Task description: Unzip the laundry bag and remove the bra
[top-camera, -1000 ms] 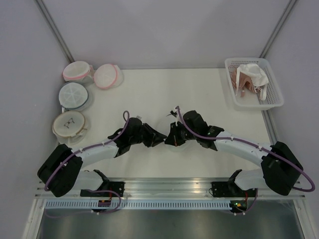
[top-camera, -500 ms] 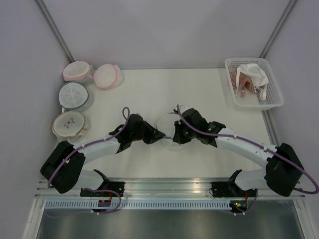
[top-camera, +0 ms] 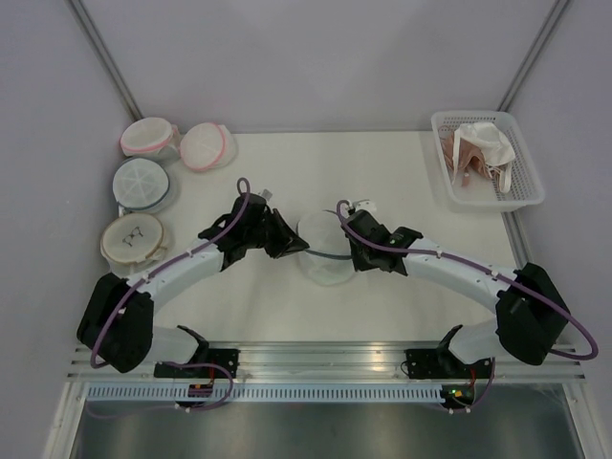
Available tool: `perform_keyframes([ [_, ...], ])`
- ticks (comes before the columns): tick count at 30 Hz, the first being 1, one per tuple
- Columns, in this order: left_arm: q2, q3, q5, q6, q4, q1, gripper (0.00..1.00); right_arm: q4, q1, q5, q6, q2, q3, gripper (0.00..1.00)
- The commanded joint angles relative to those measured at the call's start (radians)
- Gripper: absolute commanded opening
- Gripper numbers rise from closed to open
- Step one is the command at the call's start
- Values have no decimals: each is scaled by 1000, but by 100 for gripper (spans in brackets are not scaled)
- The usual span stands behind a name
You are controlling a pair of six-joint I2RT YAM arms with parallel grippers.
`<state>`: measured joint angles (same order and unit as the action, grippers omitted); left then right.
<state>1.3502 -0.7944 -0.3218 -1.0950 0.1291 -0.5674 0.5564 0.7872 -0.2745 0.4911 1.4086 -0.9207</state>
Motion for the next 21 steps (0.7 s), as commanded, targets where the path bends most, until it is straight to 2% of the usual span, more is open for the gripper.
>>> perform_keyframes([
  [1, -35, -31, -40, 216, 159, 113, 2, 85, -17, -176, 10, -5, -47, 0],
  [4, -25, -26, -30, 248, 164, 222, 2, 65, -16, -138, -5, -36, -41, 0],
  [7, 39, -83, -40, 265, 133, 277, 2, 19, -10, 10, -64, -77, -17, 0],
  [9, 142, -166, -59, 268, 91, 279, 2, 4, 3, 105, -85, -106, 0, 0],
  [12, 315, -313, -161, 235, 37, 279, 2, -12, 14, 206, -100, -123, 16, 0],
  [15, 476, -440, -253, 167, -87, 281, 3, -30, 21, 270, -100, -132, 31, 1],
  [16, 515, -469, -275, 155, -114, 279, 6, -33, 23, 271, -94, -135, 37, 0],
  [18, 576, -529, -298, 126, -164, 279, 33, -41, 27, 271, -83, -138, 43, 0],
  [20, 575, -526, -307, 106, -171, 278, 61, -50, 29, 271, -80, -143, 49, 0],
  [21, 529, -508, -289, 100, -171, 278, 66, -55, 27, 270, -79, -142, 49, 0],
])
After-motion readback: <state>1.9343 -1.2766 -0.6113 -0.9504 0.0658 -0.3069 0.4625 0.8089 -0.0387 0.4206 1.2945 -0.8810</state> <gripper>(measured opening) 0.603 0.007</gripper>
